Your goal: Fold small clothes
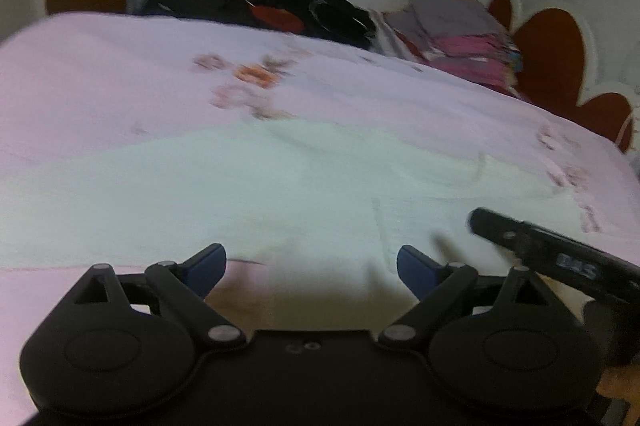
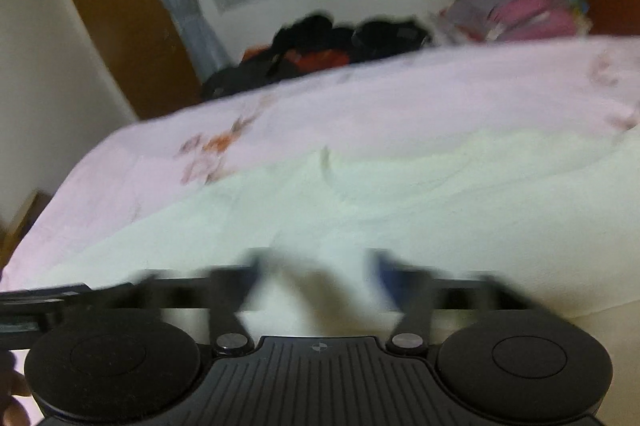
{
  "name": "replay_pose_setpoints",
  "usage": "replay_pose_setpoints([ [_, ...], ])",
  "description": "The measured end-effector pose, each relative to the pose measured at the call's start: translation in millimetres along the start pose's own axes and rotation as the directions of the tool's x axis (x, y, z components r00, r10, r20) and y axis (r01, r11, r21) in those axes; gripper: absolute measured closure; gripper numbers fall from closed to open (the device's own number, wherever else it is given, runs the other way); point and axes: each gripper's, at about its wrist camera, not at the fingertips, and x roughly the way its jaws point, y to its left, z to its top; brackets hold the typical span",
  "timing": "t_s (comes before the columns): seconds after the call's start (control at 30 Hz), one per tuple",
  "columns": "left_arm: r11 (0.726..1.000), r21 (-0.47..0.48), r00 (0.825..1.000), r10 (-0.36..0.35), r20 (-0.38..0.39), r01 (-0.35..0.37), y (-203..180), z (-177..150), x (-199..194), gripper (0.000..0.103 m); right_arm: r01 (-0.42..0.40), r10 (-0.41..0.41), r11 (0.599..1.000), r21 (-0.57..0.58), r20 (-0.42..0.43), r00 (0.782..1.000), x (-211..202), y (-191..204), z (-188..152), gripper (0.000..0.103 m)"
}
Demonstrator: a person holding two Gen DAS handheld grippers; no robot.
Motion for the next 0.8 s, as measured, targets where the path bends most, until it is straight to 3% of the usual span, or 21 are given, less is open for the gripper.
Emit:
replay_pose_setpoints([
  [0.1, 0.998, -0.02, 0.997, -0.062, -0.038, 0.061, -14.0, -2.0, 16.7, 0.008, 0.083, -0.082, 0.996, -0.039, 0.028, 0.996, -23.6, -20.0, -3.4, 0.023],
  [0.17, 0.995, -0.03, 0.994, -0.093, -0.066, 0.091, -22.5, -3.6, 32.5, 0.016, 0.161, -0.159, 0.986, -0.05, 0.033, 0.987, -34.8, -38.6, -10.0, 0.023],
  [0.23, 0.995, -0.025, 0.992, -0.094, -0.088, 0.092, -29.7, -5.0, 48.3, 0.032, 0.223, -0.222, 0.975, -0.023, 0.022, 0.975, -42.9, -60.9, -17.8, 0.023],
  [0.37, 0.995, -0.027, 0.99, -0.094, -0.107, 0.092, -39.8, -6.3, 71.2, 0.044, 0.312, -0.312, 0.95, 0.035, 0.004, 0.95, -64.2, -99.2, -33.5, 0.023],
  [0.43, 0.996, -0.021, 0.992, -0.091, -0.092, 0.089, -44.3, -6.6, 76.1, 0.056, 0.335, -0.336, 0.941, 0.048, -0.003, 0.942, -71.7, -111.1, -38.6, 0.024],
  [0.47, 0.996, -0.018, 0.992, -0.089, -0.086, 0.088, -46.4, -6.3, 78.8, 0.06, 0.346, -0.346, 0.937, 0.048, -0.004, 0.938, -78.2, -117.1, -39.9, 0.026],
  [0.53, 0.995, -0.017, 0.992, -0.096, -0.077, 0.095, -50.1, -8.2, 79.2, 0.081, 0.365, -0.365, 0.93, 0.037, -0.019, 0.931, -78.1, -122.7, -42.5, 0.045],
  [0.6, 0.994, -0.023, 0.991, -0.11, -0.076, 0.108, -52.3, -6.6, 81.4, 0.092, 0.371, -0.37, 0.927, 0.049, -0.034, 0.929, -77.3, -129.1, -44.6, 0.045],
  [0.8, 0.983, -0.052, 0.984, -0.175, 0.029, 0.177, -54.5, 15.5, 48.1, 0.095, 0.396, -0.393, 0.917, 0.044, -0.057, 0.918, -61.8, -139.7, -42.3, 0.046],
])
